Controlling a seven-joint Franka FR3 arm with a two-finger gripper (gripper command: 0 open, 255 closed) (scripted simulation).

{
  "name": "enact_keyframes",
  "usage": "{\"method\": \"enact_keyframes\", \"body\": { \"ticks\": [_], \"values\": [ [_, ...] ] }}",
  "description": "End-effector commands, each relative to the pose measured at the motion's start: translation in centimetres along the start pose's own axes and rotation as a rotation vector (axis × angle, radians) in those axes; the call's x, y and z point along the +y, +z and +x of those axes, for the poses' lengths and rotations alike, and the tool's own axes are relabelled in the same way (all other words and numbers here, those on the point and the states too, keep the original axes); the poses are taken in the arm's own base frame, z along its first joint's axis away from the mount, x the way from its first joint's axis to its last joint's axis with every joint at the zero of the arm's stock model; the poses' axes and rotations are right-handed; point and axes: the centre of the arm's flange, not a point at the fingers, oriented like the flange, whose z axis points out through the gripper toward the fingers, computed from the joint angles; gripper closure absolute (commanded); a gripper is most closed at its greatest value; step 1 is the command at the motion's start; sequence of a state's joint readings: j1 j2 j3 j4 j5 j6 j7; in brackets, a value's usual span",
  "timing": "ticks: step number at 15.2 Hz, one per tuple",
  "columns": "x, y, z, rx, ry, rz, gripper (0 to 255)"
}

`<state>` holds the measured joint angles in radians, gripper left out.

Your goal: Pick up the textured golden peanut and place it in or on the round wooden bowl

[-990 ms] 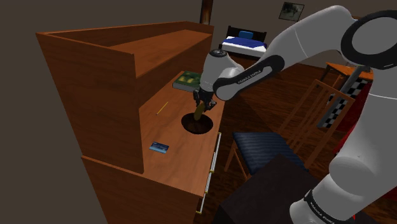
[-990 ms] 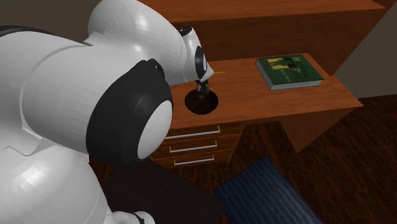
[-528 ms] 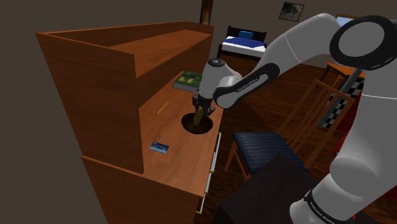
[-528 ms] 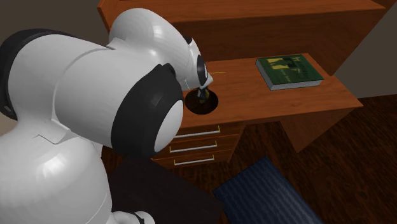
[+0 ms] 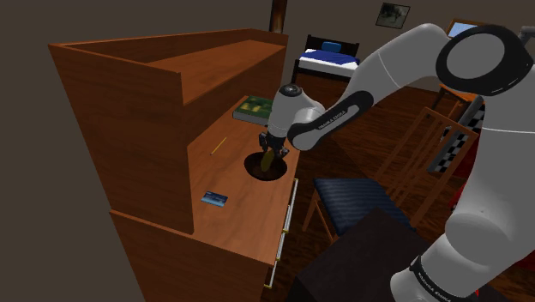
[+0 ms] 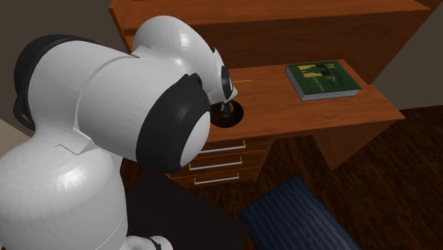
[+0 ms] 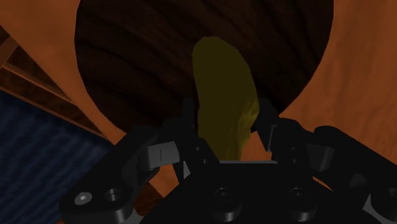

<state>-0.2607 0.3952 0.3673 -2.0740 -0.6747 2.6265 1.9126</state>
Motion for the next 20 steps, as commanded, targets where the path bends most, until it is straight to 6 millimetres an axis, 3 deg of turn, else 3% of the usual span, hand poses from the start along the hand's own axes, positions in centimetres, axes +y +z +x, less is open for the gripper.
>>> {"method": "enact_keyframes", "body": {
  "ticks": [1, 2, 3, 8, 12, 20],
  "values": [
    [0.1, 0.2, -0.2, -0.003, -0.002, -0.003, 255],
    [0.1, 0.2, -0.2, -0.003, -0.002, -0.003, 255],
    [0.1, 0.2, -0.2, -0.003, -0.002, -0.003, 0],
    [0.1, 0.2, -0.2, -0.003, -0.002, -0.003, 0],
    [0.1, -4.8, -0.2, -0.003, -0.002, -0.003, 0],
    [0.1, -4.8, -0.2, -0.003, -0.002, -0.003, 0]
  ]
}}
